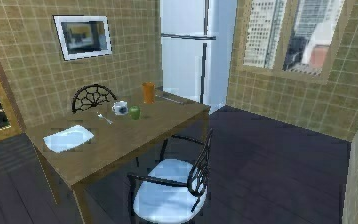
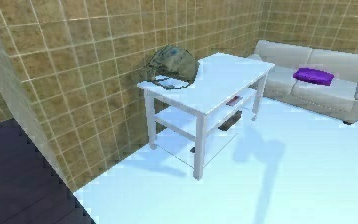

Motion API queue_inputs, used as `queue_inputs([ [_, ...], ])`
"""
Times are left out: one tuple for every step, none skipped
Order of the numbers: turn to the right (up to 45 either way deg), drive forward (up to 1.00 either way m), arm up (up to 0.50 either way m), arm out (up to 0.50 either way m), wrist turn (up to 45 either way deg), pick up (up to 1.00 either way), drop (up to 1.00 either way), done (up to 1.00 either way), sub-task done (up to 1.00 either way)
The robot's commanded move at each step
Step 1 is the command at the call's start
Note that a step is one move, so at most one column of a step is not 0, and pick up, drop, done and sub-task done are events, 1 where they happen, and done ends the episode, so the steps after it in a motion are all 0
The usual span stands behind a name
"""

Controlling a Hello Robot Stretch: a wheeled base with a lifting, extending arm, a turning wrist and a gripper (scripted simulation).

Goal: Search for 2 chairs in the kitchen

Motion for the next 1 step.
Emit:
queue_inputs([
  [-45.0,0.00,0.00,0.00,0.0,0.00,0.00,0.00,0.00],
])
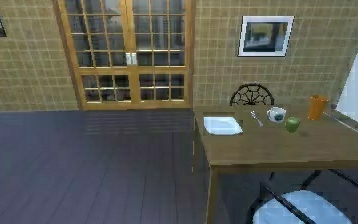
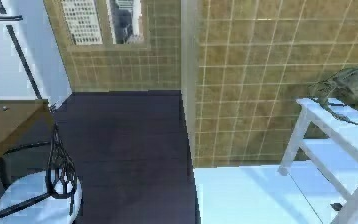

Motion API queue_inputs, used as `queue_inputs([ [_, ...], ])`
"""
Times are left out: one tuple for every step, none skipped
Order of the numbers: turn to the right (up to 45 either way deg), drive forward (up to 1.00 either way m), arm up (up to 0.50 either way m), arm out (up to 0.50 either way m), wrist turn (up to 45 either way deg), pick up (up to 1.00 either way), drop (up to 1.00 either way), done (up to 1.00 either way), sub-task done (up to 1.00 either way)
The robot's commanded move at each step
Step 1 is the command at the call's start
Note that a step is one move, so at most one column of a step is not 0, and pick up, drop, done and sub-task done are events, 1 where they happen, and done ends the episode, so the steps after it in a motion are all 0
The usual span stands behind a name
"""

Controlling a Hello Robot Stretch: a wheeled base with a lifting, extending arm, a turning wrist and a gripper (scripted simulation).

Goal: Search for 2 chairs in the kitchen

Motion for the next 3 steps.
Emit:
queue_inputs([
  [-36.0,0.00,0.00,0.00,0.0,0.00,0.00,0.00,0.00],
  [-3.0,0.00,0.00,0.00,0.0,0.00,0.00,0.00,0.00],
  [0.0,0.65,0.00,0.00,0.0,0.00,0.00,0.00,0.00],
])
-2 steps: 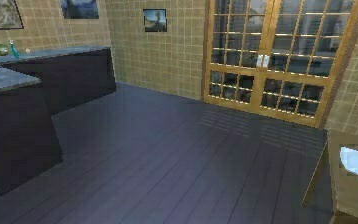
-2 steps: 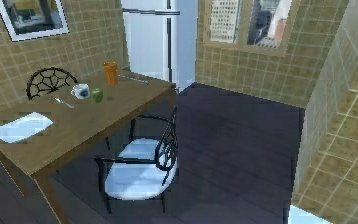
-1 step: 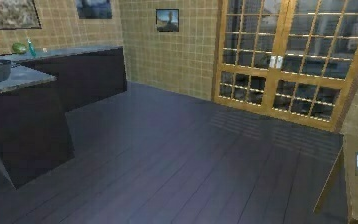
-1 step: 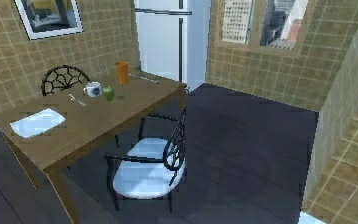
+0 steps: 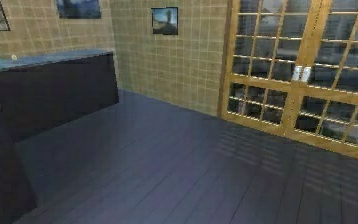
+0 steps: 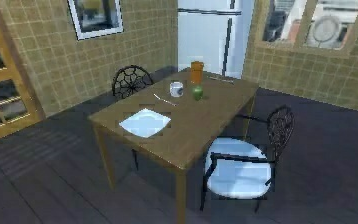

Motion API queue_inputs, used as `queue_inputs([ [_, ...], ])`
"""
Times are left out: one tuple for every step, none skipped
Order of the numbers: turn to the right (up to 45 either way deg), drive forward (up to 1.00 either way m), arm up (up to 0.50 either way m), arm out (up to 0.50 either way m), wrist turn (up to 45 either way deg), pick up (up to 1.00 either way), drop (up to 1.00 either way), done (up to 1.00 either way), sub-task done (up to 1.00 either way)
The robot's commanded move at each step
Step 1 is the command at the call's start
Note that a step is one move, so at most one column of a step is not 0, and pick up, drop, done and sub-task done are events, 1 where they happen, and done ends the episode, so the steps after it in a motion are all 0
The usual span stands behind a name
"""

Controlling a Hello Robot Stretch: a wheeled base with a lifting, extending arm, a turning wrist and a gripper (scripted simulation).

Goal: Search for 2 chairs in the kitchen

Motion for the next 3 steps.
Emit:
queue_inputs([
  [33.0,0.00,0.00,0.00,0.0,0.00,0.00,0.00,0.00],
  [0.0,0.80,0.00,0.00,0.0,0.00,0.00,0.00,0.00],
  [45.0,0.00,0.00,0.00,0.0,0.00,0.00,0.00,0.00],
])
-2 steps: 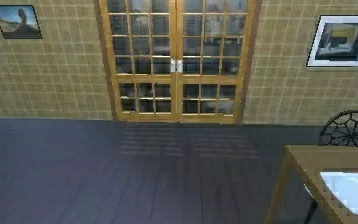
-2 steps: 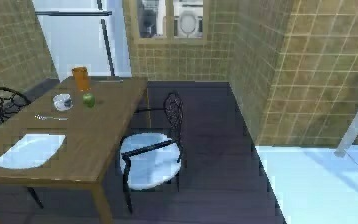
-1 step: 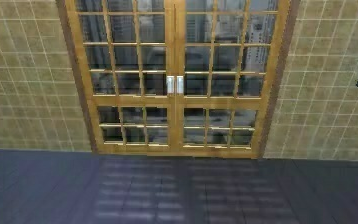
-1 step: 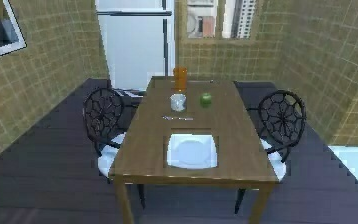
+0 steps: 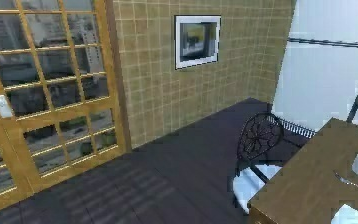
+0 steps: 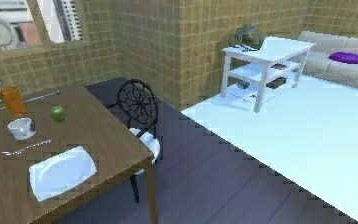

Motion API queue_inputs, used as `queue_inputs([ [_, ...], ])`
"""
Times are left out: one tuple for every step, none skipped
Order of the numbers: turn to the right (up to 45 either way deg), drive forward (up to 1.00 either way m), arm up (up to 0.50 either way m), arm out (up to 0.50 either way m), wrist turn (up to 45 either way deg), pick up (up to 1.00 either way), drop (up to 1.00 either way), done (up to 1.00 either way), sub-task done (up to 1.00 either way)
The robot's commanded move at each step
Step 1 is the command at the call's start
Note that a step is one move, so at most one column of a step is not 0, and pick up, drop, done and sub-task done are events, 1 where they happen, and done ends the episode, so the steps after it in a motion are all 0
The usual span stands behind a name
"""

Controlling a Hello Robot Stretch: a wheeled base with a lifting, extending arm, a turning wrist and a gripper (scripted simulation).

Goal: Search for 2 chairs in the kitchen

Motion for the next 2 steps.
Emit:
queue_inputs([
  [30.0,0.00,0.00,0.00,0.0,0.00,0.00,0.00,0.00],
  [0.0,0.00,0.00,0.00,0.0,0.00,0.00,1.00,0.00],
])
